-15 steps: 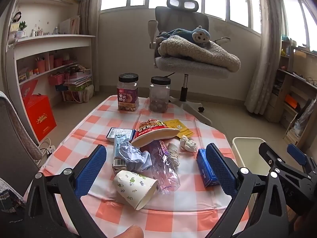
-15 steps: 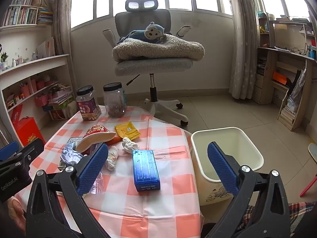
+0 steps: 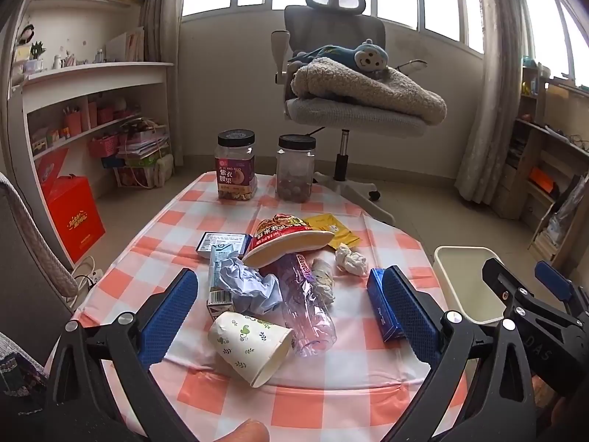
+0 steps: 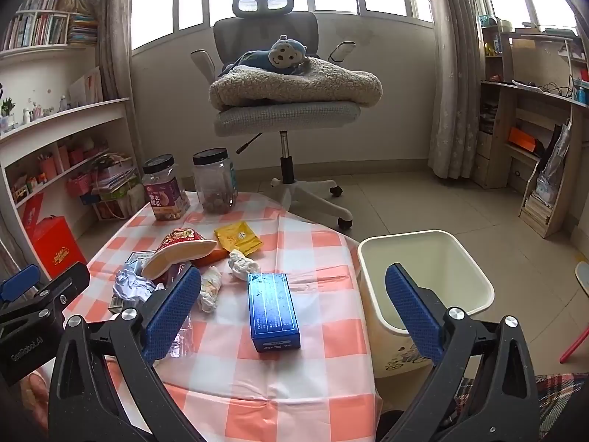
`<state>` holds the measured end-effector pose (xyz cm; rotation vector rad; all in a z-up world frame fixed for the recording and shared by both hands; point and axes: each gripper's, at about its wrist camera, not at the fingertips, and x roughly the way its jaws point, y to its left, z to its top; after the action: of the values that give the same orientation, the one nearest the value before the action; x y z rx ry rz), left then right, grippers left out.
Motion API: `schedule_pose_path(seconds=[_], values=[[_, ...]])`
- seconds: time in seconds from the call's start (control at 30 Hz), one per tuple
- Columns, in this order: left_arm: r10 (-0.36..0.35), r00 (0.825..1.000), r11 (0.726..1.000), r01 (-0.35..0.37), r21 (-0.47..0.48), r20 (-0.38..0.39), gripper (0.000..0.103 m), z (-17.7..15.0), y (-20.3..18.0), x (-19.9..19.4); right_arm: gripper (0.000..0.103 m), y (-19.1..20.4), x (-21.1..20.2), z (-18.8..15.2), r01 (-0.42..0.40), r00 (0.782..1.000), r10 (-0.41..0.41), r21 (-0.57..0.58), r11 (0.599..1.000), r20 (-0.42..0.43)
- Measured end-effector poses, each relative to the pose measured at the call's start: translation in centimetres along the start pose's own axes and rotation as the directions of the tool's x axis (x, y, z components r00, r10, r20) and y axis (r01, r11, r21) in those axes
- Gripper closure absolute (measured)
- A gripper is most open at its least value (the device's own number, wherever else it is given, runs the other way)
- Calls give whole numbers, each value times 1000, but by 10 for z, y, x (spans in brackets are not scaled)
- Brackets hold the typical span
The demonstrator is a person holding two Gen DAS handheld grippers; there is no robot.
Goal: Collect trash
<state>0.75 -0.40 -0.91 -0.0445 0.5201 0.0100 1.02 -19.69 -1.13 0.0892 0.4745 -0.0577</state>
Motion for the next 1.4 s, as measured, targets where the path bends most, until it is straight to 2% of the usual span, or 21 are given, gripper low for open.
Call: schedule_pose_path(seconds=[1.4], values=[[7,1000,1000,-7,-20,-21,6,-5,6,7,7,1,6,-4,-8,1000,8,1,1000,-17]])
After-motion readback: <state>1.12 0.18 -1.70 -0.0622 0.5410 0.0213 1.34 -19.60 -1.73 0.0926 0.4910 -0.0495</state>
